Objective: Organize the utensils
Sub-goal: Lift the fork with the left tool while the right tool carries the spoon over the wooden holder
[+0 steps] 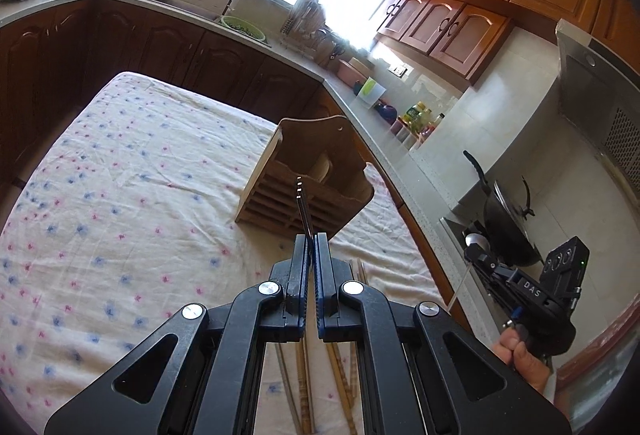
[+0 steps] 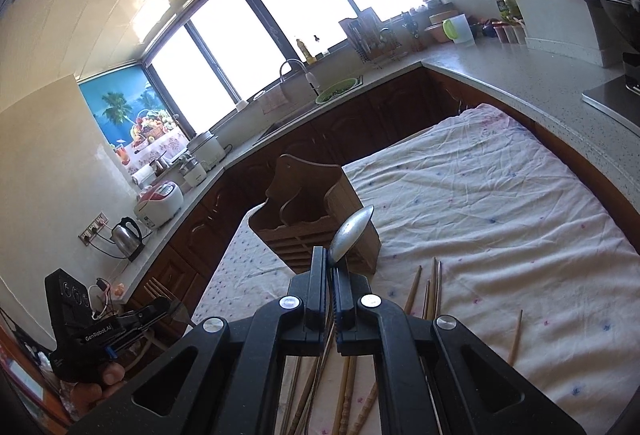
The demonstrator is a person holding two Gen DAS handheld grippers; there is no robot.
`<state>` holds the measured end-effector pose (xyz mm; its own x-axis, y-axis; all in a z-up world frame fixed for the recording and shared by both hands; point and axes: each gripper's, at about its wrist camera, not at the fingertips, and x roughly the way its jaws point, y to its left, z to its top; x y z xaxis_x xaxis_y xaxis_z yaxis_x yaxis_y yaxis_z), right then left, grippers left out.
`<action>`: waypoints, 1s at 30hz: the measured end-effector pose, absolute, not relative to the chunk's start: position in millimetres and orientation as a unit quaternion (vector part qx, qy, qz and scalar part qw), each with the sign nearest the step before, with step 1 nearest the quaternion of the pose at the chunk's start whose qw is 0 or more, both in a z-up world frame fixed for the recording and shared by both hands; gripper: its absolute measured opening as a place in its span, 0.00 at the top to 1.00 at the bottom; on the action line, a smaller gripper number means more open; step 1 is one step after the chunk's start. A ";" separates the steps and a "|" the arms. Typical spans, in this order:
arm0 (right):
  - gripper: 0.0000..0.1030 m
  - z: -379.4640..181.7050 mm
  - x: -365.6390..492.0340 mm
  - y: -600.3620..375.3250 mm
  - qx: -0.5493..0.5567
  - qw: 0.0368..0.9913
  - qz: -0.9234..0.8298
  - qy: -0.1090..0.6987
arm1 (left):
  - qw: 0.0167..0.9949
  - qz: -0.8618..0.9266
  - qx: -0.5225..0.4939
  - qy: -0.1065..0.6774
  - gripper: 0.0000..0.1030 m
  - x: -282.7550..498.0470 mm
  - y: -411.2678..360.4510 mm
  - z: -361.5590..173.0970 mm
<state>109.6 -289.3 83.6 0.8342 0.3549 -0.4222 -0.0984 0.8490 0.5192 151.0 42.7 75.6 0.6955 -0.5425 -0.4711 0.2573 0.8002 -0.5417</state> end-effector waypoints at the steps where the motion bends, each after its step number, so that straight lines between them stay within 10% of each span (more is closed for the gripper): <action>1: 0.98 86.4 114.1 -288.7 0.245 0.927 0.122 0.255 | 0.894 -0.227 -0.223 0.315 0.98 154.6 41.1 79.9; 16: 0.97 145.3 205.8 -254.4 0.183 0.975 0.087 0.090 | 0.908 -0.250 -0.244 0.232 0.98 262.6 24.9 151.1; 30: 0.97 81.9 261.9 -227.4 0.112 0.986 0.077 0.099 | 0.902 -0.227 -0.244 0.272 0.98 325.2 10.8 74.9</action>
<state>261.9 -227.4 81.9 0.9686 0.1734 -0.1781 -0.1290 0.9630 0.2365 325.2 10.8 74.9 0.7483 -0.5433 -0.3806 0.2771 0.7773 -0.5648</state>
